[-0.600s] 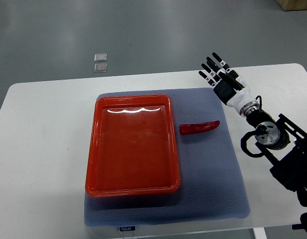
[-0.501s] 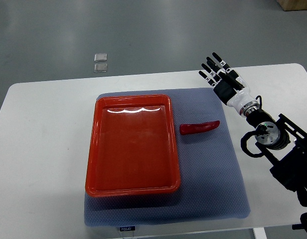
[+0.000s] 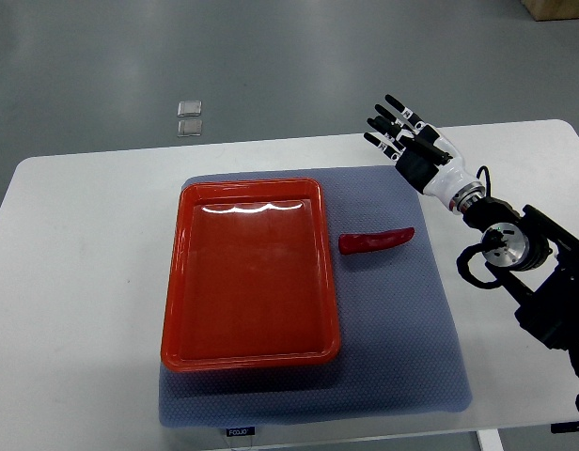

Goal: Place red pepper on red tray

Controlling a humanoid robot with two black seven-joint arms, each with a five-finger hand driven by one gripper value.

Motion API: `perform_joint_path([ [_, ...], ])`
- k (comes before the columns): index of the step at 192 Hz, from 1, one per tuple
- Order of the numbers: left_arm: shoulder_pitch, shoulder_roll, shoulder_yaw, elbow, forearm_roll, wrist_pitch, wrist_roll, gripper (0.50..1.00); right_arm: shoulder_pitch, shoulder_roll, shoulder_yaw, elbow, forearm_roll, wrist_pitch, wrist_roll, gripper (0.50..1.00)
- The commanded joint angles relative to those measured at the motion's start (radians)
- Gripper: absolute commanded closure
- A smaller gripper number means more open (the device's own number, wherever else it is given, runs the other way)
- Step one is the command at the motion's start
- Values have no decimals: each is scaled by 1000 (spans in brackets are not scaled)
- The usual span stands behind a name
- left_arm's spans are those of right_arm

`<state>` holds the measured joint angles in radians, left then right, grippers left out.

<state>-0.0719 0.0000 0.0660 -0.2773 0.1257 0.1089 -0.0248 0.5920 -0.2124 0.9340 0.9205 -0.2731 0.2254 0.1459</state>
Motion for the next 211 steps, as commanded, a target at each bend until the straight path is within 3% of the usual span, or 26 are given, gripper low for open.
perform_joint_path([
  [1, 1, 0, 2, 0, 0, 0, 0, 500, 69, -64, -130, 0, -80, 3, -12, 587],
  [28, 0, 0, 3, 0, 0, 0, 0, 500, 199, -173, -362, 9, -163, 22, -51, 587],
  [57, 0, 0, 3, -5, 2, 0, 2, 500, 399, -300, -670, 87, -304, 40, -89, 587],
  [99, 0, 0, 3, -3, 0, 0, 2, 500, 644, -335, -1060, 205, -457, 15, -124, 589],
  [156, 0, 0, 2, 0, 0, 0, 2, 500, 654, -260, -1176, 201, -520, -126, -138, 593],
  [211, 0, 0, 2, 3, 0, 0, 2, 500, 650, -255, -1227, 199, -577, -185, -138, 603],
])
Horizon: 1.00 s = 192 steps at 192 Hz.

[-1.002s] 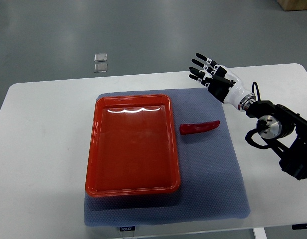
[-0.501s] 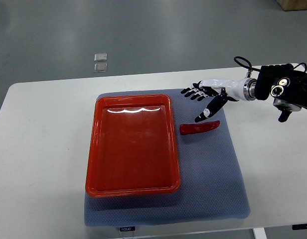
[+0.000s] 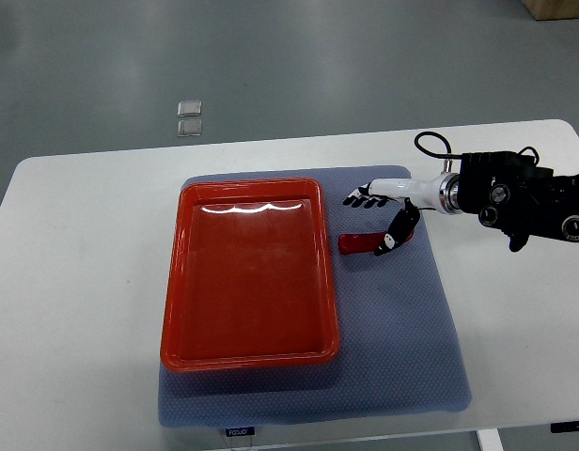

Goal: Place red pepper on red tray
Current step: 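Lower the right hand onto the red pepper and close fingers around it, then lift the pepper with the right hand and carry it over the tray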

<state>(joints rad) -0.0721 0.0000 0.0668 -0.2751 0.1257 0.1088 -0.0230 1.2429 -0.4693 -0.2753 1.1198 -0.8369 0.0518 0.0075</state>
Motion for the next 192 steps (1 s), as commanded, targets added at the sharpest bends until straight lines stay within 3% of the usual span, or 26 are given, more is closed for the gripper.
perform_joint_path([
  [1, 0, 0, 1, 0, 0, 0, 0, 500, 0, 1, -18, 0, -13, -12, 0, 603],
  [45, 0, 0, -1, -1, 0, 0, 1, 500, -16, 5, -38, 0, -39, -36, 0, 644],
  [106, 0, 0, -1, -1, 0, 0, 1, 500, -45, 23, -39, -3, -54, -64, 0, 744],
  [123, 0, 0, -1, -1, 0, 0, 0, 500, -46, 24, -39, -5, -64, -70, 0, 803],
  [153, 0, 0, -1, 0, 0, 0, 1, 500, -52, 24, -42, -8, -90, -73, 0, 991],
  [192, 0, 0, -1, 0, 0, 0, 1, 500, -43, 3, -50, -9, -96, -89, -1, 1000],
])
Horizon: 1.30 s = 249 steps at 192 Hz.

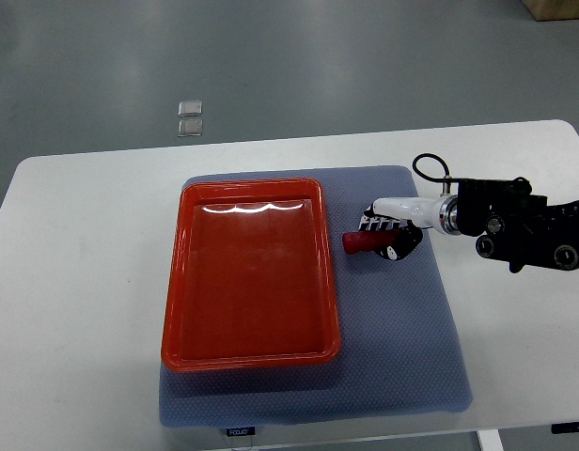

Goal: Place red pepper on red tray
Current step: 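Lift the pepper with the right hand and carry it over the tray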

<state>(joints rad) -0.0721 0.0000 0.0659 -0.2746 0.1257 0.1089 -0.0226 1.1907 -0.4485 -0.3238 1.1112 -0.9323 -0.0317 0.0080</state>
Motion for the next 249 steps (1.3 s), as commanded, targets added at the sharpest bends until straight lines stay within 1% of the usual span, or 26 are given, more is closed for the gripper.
perform_joint_path([
  [1, 0, 0, 0, 0, 0, 0, 1, 500, 10, -19, -1, 1, 0, -5, -2, 1000],
  [18, 0, 0, 0, -1, 0, 0, 1, 500, 33, -58, 6, 7, 4, 4, -2, 1000],
  [35, 0, 0, 0, -1, 0, 0, 1, 500, 73, -73, 9, 16, 10, 3, 0, 1000],
  [57, 0, 0, 0, -1, 0, 0, 0, 500, 110, -76, 9, 41, 17, 6, 0, 1000],
  [86, 0, 0, 0, -1, 0, 0, 0, 500, 176, -50, 9, 48, 40, 7, 0, 1000],
  [97, 0, 0, 0, 0, 0, 0, 0, 500, 194, -19, 9, 48, 69, 7, 1, 1000],
  [126, 0, 0, 2, 0, 0, 0, 0, 500, 244, 108, -4, 22, 139, 3, 1, 1000],
  [156, 0, 0, 2, 0, 0, 0, 0, 500, 259, 284, -44, -94, 159, 7, 3, 1000],
  [171, 0, 0, 3, 0, 0, 0, 0, 500, 247, 396, -64, -163, 159, 1, 3, 1000],
  [181, 0, 0, 3, 0, 0, 0, 0, 500, 242, 447, -66, -192, 159, 3, 4, 1000],
  [216, 0, 0, 2, 0, 0, 0, 0, 500, 191, 448, -78, -246, 159, -4, 6, 1000],
  [237, 0, 0, 2, 0, 0, 0, 0, 500, 167, 448, -77, -248, 159, -10, 14, 1000],
  [249, 0, 0, 2, 0, 0, 0, 0, 500, 152, 448, -77, -248, 159, -31, 18, 1000],
])
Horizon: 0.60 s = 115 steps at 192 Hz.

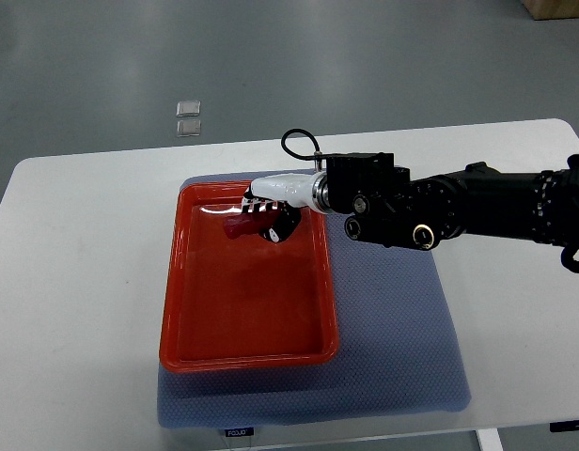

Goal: Place red pepper on red tray
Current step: 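Lift the pepper with the right hand and carry it over the tray, then lower the pepper into the tray and open the right hand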

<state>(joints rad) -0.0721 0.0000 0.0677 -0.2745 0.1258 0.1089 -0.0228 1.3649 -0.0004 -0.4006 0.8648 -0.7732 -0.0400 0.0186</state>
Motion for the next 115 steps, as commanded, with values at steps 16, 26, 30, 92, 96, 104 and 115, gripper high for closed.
perform_joint_path([
  [16, 0, 0, 0, -2, 0, 0, 0, 500, -35, 0, 0, -3, 0, -34, 21, 1000],
  [26, 0, 0, 0, 0, 0, 0, 0, 500, -44, 0, 0, -3, 0, -37, 23, 1000],
  [30, 0, 0, 0, -2, 0, 0, 0, 500, -47, 0, 0, -1, 0, -38, 23, 1000],
  [92, 0, 0, 0, 0, 0, 0, 0, 500, -86, 0, 0, -15, -1, -72, 34, 1000],
  [96, 0, 0, 0, 0, 0, 0, 0, 500, -89, 0, 0, -15, -3, -73, 35, 1000],
  [104, 0, 0, 0, 0, 0, 0, 0, 500, -92, 0, 0, -15, -3, -73, 40, 1000],
  [115, 0, 0, -2, 0, 0, 0, 0, 500, -96, 0, 0, -15, -3, -73, 41, 998],
])
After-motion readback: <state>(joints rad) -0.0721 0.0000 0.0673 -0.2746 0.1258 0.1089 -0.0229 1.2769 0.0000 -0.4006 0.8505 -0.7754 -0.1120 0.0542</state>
